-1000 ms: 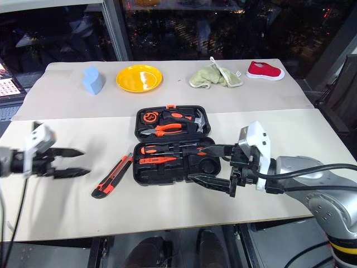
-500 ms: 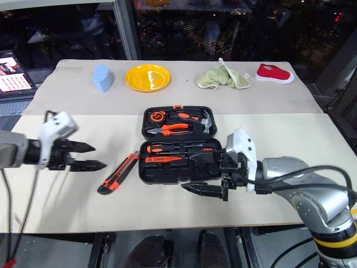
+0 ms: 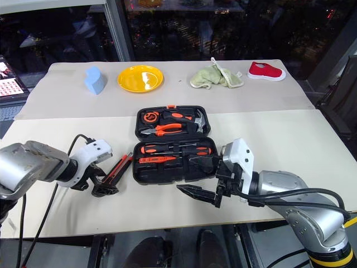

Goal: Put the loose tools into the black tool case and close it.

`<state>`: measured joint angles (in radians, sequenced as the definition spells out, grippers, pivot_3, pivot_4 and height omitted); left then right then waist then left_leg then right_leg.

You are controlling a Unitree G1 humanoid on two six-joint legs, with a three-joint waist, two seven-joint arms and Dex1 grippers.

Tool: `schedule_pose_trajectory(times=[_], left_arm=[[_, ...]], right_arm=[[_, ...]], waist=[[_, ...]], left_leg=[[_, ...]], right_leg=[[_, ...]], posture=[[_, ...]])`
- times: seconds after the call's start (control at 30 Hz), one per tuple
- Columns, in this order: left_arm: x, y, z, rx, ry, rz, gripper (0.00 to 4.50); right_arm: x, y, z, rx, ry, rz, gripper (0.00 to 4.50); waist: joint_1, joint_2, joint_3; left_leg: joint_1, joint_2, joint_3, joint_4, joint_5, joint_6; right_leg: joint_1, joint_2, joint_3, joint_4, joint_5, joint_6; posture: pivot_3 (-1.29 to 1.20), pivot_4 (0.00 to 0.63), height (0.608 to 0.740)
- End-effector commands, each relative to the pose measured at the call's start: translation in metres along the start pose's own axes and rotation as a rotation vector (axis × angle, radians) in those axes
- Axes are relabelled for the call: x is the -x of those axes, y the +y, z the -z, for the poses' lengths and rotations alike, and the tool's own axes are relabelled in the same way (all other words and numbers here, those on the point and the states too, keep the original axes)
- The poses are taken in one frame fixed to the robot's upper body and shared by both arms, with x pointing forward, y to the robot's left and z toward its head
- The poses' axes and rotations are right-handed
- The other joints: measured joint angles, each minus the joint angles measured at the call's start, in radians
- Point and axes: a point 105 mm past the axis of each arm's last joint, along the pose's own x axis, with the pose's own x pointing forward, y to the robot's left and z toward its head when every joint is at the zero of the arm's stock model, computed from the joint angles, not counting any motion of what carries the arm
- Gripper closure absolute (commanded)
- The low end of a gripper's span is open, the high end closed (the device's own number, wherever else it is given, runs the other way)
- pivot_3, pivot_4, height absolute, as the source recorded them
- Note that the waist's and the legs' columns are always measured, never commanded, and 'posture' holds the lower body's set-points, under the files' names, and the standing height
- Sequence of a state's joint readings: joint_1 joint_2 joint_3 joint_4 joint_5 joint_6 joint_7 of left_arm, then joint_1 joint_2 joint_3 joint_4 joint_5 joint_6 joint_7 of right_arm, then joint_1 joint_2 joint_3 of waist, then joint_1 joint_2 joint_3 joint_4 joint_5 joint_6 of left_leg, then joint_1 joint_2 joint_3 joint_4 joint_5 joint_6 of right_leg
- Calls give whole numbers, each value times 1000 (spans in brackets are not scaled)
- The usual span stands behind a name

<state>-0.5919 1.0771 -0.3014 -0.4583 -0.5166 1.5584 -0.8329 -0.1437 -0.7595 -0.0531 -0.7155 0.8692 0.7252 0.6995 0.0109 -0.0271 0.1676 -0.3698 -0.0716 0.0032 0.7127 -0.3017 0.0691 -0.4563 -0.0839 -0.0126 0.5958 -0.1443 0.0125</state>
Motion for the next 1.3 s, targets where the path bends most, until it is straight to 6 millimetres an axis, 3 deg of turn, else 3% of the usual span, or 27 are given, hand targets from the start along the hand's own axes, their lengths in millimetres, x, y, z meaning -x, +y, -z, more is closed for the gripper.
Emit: schedule_pose_trajectory(times=[0.03, 0.07, 0.13, 0.33, 0.53, 0.63, 0.73, 0.87, 0.9, 1.0, 1.07, 1.17, 1.3], left_arm=[[-4, 2, -8, -18, -15, -22, 41], [-6, 4, -8, -18, -14, -31, 41], [-9, 8, -8, -30, -11, -49, 562], [-18, 24, 5, 64, 8, -67, 2682], [-12, 61, 14, 178, -26, -175, 2821], [3, 90, 14, 207, -68, -267, 2821], [18, 107, -5, 63, -156, -330, 2821], [36, 76, -70, -274, -414, -169, 2821], [40, 65, -84, -367, -472, -129, 2821], [44, 32, -111, -556, -545, -13, 2821], [40, 7, -119, -680, -536, 89, 2821], [28, -25, -113, -816, -438, 251, 2821], [7, -48, -113, -847, -317, 360, 2821]], right_arm=[[3, 1, -13, 42, -41, 15, 0], [3, 0, -13, 44, -42, 20, 0], [3, 0, -14, 44, -45, 27, 0], [8, -2, -16, 44, -53, 58, 0], [10, -3, -17, 47, -53, 73, 0], [13, -3, -18, 51, -42, 80, 0], [17, -4, -19, 53, -34, 85, 0], [22, -4, -16, 45, -6, 91, 0], [23, -3, -15, 44, 1, 90, 0], [25, -2, -14, 41, 10, 92, 0], [26, -1, -13, 37, 15, 99, 0], [27, 0, -13, 33, 17, 108, 0], [28, 6, -11, 13, 21, 133, 0]], waist=[[0, 0, 0], [2, 0, 0], [3, 0, 0], [3, 3, -2], [2, 7, -4], [0, 7, -4], [-4, 6, -3], [13, 3, -2], [21, 3, -2], [31, 3, -2], [27, 2, -2], [15, 2, -2], [7, 2, -2]], left_leg=[[0, 0, 0, 0, 0, 0], [0, 0, 0, 0, 0, 0], [0, 0, 0, 0, 0, 0], [1, 0, 0, 0, 0, 0], [3, 0, 0, 0, 0, 1], [4, 1, 0, -1, 1, 3], [6, 3, 0, -1, 2, 2], [0, 3, 0, 0, 2, 3], [-1, 2, -1, 1, 2, 3], [-5, 0, -1, 2, 2, 3], [-10, -1, -1, 3, 1, 5], [-13, -3, 2, 2, 0, 7], [-14, -3, 2, 2, 0, 7]], right_leg=[[0, 0, 0, 0, 0, 0], [0, 0, 0, 0, 0, 0], [0, 0, 0, 0, 0, 0], [1, -1, 0, 0, 0, 0], [3, -1, 0, 1, -1, 2], [3, -4, 0, 2, -3, 5], [5, -4, 0, 3, -3, 5], [0, -3, -1, 2, -1, 3], [0, -6, -2, 1, 3, -5], [-1, -9, -2, -2, 4, -4], [-4, -8, -3, -2, 5, -1], [-7, -4, -4, -3, 5, 1], [-7, -4, -4, -3, 4, 2]], posture=[[0, 150, 740], [0, 150, 740], [0, 150, 740], [0, 150, 740], [0, 150, 740], [0, 150, 740], [0, 150, 740], [0, 150, 740], [0, 150, 740], [0, 150, 740], [0, 150, 740], [0, 150, 740], [0, 150, 740]])
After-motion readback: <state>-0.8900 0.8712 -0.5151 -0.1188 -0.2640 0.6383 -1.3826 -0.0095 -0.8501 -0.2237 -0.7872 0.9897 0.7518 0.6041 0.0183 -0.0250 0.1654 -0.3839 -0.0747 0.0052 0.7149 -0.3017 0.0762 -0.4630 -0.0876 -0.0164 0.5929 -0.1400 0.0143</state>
